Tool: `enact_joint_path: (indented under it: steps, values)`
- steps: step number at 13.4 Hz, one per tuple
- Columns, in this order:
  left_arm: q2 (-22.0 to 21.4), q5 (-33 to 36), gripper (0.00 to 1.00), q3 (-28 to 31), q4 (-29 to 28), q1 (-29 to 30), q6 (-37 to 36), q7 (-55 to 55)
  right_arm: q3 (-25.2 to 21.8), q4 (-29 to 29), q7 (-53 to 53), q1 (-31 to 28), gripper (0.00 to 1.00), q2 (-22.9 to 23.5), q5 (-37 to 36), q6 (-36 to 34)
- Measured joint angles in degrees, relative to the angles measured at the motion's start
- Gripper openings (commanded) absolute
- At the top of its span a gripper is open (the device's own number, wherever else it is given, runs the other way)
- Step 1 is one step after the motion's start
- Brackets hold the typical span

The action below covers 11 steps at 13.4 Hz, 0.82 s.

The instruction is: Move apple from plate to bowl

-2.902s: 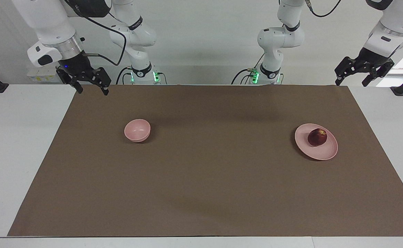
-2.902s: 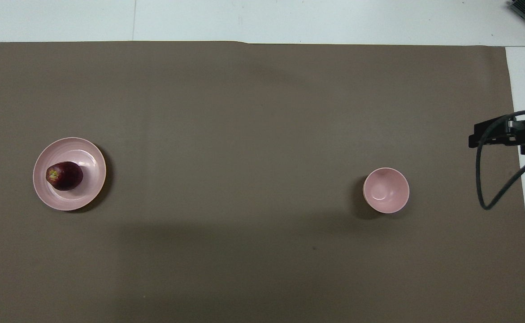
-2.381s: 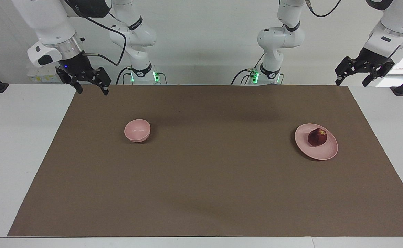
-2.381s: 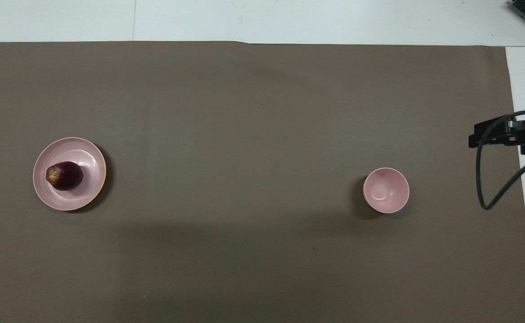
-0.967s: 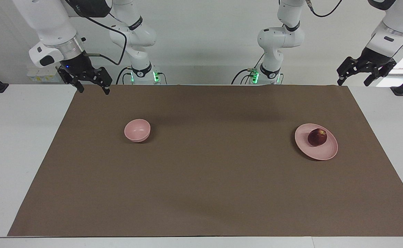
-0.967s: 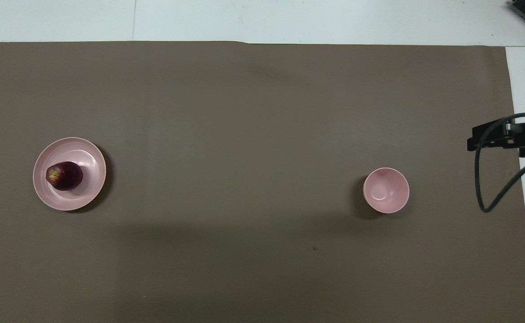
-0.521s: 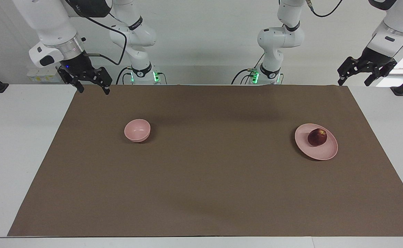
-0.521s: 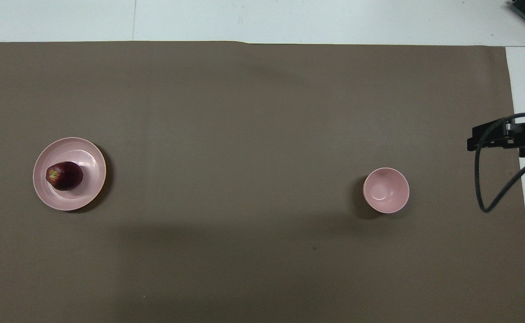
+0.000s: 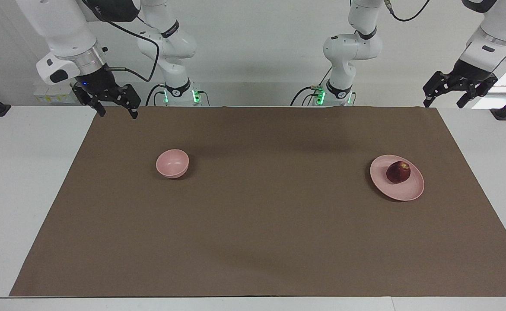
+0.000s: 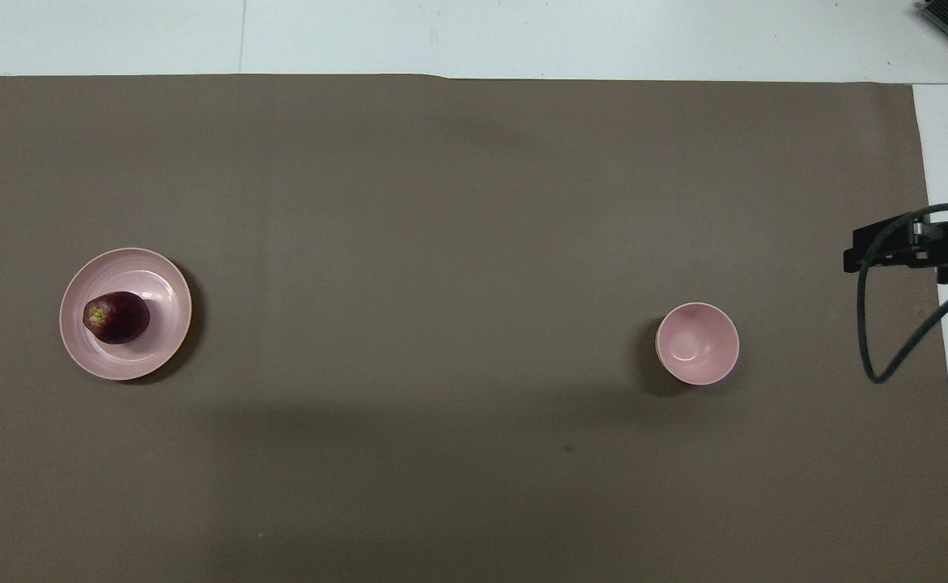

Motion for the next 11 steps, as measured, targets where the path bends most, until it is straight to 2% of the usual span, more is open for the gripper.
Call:
enact_joint_path:
  steps: [6, 11]
  values:
    - [0.01, 0.0, 1.0, -0.1, -0.89, 0.0, 2.54, 0.14, 0.0, 0.0, 0.0, 0.0, 1.0, 0.0, 0.0, 0.0]
    - [0.15, 0.0, 1.0, 0.03, -8.64, 0.06, 10.67, 2.97, 0.0, 0.0, 0.0, 0.0, 1.0, 0.0, 0.0, 0.0]
